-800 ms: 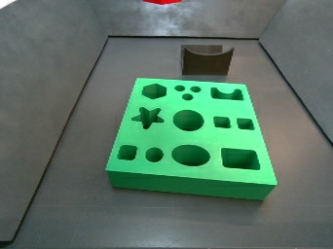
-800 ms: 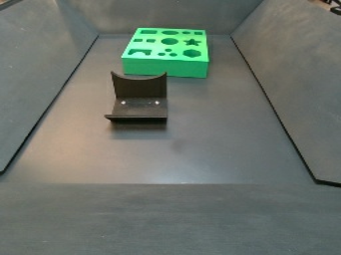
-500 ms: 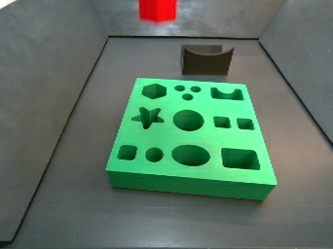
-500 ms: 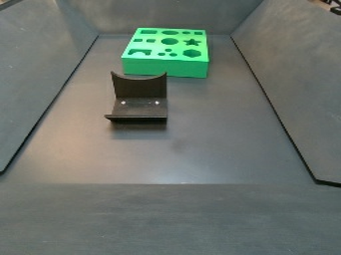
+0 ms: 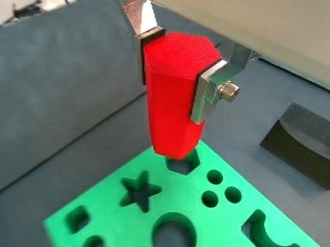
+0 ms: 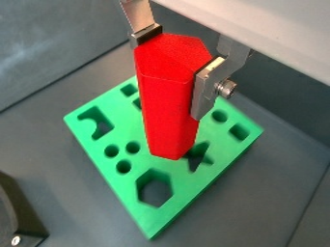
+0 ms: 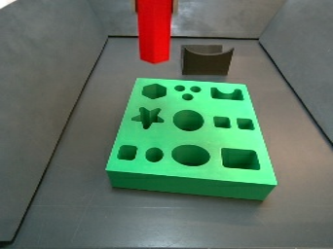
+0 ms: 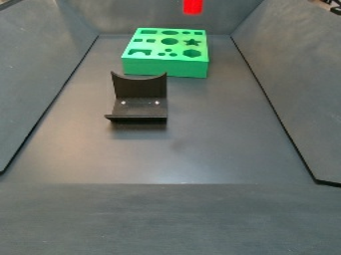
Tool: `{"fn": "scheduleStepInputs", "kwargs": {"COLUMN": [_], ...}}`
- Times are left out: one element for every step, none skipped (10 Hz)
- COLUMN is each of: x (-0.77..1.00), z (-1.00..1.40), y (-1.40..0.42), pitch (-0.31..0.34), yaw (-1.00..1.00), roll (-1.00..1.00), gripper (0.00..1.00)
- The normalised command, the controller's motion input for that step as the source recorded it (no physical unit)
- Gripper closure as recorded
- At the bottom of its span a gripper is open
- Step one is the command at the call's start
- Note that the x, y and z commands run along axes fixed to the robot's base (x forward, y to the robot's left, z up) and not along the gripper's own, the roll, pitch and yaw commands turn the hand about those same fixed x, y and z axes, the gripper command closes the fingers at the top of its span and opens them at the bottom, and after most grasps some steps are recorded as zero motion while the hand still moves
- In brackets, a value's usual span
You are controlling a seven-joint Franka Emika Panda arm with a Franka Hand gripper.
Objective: Insert the hexagon object.
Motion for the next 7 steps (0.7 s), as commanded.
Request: {"fn": "scheduleStepInputs", "kwargs": {"x": [0.0, 0.0, 0.0, 0.0, 0.0, 0.0, 0.01], "z": [-1.0, -1.0, -1.0, -1.0, -0.69, -0.67, -0.7], "y": [0.2, 0.17, 0.22, 0.2, 0.15, 0.08, 0.08], "pitch": [0.0, 0.0, 0.0, 0.0, -0.026, -0.02, -0.004], "yaw": [-0.35, -0.43, -0.42, -0.35, 0.0, 0.0, 0.02], "roll": [0.0, 0.0, 0.0, 0.0, -0.07, -0.01, 0.0], "gripper": [1.0, 1.0, 1.0, 1.0, 1.0, 1.0, 1.0]}}
